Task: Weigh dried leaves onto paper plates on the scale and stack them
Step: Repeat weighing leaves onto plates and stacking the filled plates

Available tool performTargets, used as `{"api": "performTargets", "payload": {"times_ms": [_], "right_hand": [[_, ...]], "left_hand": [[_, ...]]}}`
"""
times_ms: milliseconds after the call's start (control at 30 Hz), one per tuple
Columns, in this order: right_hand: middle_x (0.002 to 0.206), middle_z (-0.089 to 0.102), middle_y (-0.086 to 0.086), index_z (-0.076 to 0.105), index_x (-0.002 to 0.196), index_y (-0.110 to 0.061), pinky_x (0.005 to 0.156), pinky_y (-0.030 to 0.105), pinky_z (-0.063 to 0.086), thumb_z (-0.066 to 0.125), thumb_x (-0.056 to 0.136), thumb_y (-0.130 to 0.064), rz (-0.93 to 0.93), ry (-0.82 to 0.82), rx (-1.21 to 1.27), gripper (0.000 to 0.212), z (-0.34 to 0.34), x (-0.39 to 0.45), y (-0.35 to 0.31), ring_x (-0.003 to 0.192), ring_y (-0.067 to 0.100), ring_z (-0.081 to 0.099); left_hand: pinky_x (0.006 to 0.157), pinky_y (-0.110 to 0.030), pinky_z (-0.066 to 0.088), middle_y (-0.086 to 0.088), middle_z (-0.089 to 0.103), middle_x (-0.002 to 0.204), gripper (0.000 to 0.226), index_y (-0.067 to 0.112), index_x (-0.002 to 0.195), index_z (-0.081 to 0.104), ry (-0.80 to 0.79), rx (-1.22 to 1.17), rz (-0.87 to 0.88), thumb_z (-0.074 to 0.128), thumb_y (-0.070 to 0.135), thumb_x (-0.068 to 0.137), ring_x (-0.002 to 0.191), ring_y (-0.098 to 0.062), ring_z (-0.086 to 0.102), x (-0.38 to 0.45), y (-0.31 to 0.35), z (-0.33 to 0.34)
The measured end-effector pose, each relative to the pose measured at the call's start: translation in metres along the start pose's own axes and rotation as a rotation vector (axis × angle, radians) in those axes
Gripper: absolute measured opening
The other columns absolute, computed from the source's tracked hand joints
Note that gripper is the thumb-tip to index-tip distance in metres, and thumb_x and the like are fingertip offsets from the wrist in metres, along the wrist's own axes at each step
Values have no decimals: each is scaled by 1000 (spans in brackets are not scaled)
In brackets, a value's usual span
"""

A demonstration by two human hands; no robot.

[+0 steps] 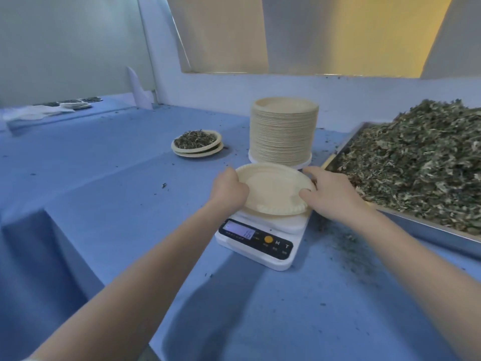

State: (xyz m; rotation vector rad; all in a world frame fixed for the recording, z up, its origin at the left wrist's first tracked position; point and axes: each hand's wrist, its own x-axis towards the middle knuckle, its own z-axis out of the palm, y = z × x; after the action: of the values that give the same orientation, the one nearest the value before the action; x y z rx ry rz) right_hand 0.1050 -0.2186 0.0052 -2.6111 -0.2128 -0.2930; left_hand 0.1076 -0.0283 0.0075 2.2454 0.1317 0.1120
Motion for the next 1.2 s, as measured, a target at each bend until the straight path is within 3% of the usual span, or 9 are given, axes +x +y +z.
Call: {"api": "performTargets", "payload": {"times_ms": [67,167,267,367,433,533,600,1067,1200], "right_hand": [[110,65,12,43,137,-17,66,31,41,53,89,-22,1,6,2,50,4,2,4,78,24,54],[115,64,9,44,138,-20,68,28,36,52,90,-25,2,25,40,49,6,5,8,87,21,55],[122,60,5,44,139,-22,72,23,32,52,91,-31,22,50,74,49,5,9,11,85,11,45],[126,58,6,43,140,-21,76,23,33,50,93,-37,16,54,83,50,5,13,11,89,13,48],[130,56,6,44,140,-21,80,22,32,50,93,-40,16,61,88,51,5,15,10,104,19,54],[135,53,5,44,139,-21,84,23,31,50,93,-42,15,65,94,51,6,18,9,118,22,50],[135,53,4,45,138,-21,85,24,31,50,93,-42,11,63,97,51,5,20,8,119,21,50],[134,53,-1,50,133,-23,86,24,31,53,90,-44,-35,61,97,48,4,18,2,122,17,47],[139,47,-4,44,136,-28,89,24,29,57,82,-55,-81,-23,98,63,0,14,1,125,14,43]], "left_hand": [[65,-29,40,-3,44,98,24,16,106,37,-19,-18,-5,36,1,88,91,-24,48,3,-4,4],[68,-26,37,-4,44,117,46,12,136,34,-22,-75,0,46,13,91,99,-22,46,6,-8,6],[67,-26,34,3,39,107,56,9,142,29,-10,-141,-5,48,25,92,91,-14,40,12,-11,5],[70,-28,35,10,37,89,58,11,144,28,17,-168,-20,48,29,93,82,-11,42,19,-13,2],[73,-29,37,13,40,87,58,11,143,29,33,-174,-6,49,31,92,85,-11,44,22,-12,-1],[85,-30,35,0,46,134,59,12,145,29,33,-149,23,50,30,92,115,-18,44,24,-9,-5],[85,-29,34,-3,39,144,60,14,145,31,34,-140,27,52,29,91,124,-20,42,26,-7,-7],[82,-31,40,-4,47,129,58,15,137,40,31,-161,39,61,27,85,104,-17,46,28,-8,-2],[79,-32,40,-1,46,121,58,16,137,40,35,-180,35,62,28,84,101,-17,47,28,-8,-3]]}}
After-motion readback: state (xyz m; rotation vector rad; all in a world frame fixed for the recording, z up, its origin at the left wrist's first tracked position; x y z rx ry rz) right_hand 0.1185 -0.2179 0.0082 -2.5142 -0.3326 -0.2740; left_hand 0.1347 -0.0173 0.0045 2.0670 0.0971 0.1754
